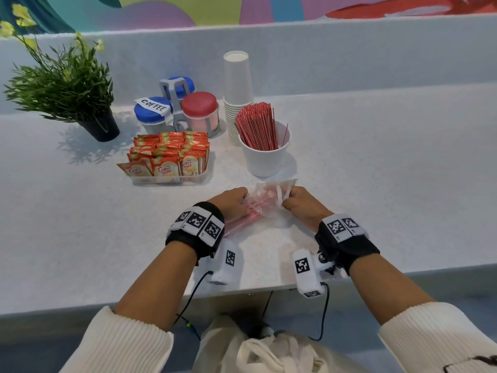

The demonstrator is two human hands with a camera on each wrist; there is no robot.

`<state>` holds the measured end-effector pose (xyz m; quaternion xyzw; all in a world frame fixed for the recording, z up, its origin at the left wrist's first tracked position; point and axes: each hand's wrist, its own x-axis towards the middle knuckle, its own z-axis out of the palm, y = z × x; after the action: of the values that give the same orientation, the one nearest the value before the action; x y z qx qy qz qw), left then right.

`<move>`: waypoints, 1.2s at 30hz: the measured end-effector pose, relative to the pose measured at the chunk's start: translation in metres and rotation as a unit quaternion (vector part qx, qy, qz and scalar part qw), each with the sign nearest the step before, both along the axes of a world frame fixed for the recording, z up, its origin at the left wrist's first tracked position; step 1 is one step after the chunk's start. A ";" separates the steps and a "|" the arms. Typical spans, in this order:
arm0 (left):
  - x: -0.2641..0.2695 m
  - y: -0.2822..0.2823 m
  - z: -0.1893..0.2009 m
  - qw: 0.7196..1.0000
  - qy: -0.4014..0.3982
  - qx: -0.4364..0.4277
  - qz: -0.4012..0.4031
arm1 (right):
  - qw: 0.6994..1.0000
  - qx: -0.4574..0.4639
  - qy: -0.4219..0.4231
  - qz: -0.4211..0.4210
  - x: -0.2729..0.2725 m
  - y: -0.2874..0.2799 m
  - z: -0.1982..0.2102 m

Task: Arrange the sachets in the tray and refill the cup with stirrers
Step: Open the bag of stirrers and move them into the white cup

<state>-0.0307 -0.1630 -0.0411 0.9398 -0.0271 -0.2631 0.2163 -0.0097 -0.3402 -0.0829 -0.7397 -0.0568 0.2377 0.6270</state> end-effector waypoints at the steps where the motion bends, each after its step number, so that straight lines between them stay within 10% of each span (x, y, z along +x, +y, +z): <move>1: 0.000 0.001 -0.001 1.000 0.006 -0.012 0.000 | 1.000 0.017 0.018 -0.010 -0.001 0.001 0.001; 13: 0.007 -0.010 -0.018 0.984 -0.027 -0.154 0.088 | 0.995 0.083 0.027 0.052 0.000 -0.001 0.001; 24: 0.008 -0.009 -0.019 0.997 0.047 -0.057 0.031 | 0.992 0.056 0.053 -0.103 0.015 -0.012 -0.013; 36: 0.015 -0.006 -0.025 1.000 0.016 -0.009 -0.002 | 0.989 -0.120 -0.049 0.073 0.017 -0.014 -0.001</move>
<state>-0.0153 -0.1686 -0.0659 0.9336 -0.0274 -0.2780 0.2243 0.0073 -0.3546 -0.0835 -0.8143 -0.1122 0.2514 0.5110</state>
